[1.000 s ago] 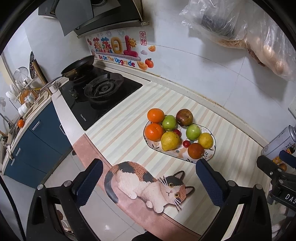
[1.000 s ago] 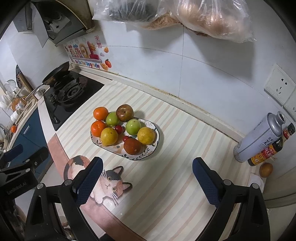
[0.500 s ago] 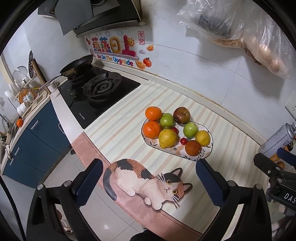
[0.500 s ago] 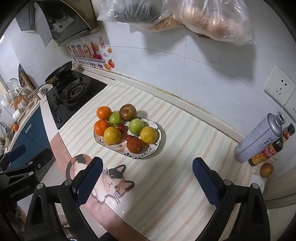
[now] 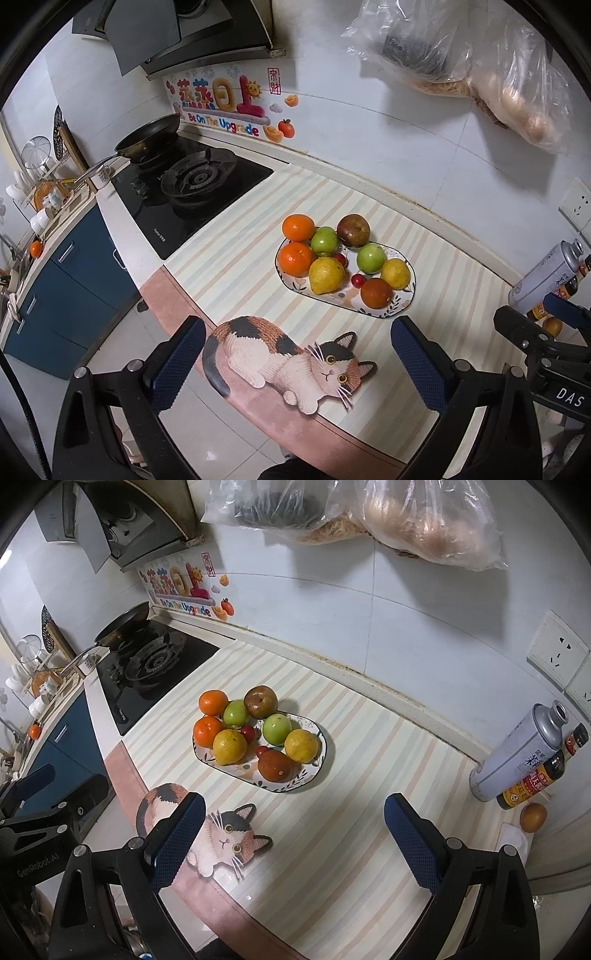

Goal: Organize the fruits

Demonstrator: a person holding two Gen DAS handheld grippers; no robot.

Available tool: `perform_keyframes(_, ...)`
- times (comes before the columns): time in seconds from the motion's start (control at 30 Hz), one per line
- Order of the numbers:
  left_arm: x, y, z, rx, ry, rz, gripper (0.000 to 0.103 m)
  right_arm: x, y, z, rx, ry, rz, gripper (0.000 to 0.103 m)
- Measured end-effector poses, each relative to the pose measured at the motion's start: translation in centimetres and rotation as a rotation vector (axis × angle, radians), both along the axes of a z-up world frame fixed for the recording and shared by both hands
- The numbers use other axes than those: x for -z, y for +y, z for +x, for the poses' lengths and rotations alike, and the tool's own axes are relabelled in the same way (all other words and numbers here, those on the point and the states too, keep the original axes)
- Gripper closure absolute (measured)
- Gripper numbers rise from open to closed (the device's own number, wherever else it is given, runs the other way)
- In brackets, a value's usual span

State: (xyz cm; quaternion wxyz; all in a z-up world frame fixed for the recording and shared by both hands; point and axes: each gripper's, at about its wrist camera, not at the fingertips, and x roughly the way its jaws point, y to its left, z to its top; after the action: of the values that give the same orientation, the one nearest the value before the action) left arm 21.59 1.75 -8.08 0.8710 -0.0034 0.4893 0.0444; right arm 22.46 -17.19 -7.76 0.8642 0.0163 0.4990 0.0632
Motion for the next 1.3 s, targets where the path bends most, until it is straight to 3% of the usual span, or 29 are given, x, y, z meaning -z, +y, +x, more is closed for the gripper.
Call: perform_keyframes(1.3,-1.2,-0.7,-0.7,-0.001,-0.017,-0.002,0.0,-1.5,-0.7,-1.3,-0.001,-0.022,0.017,0.004)
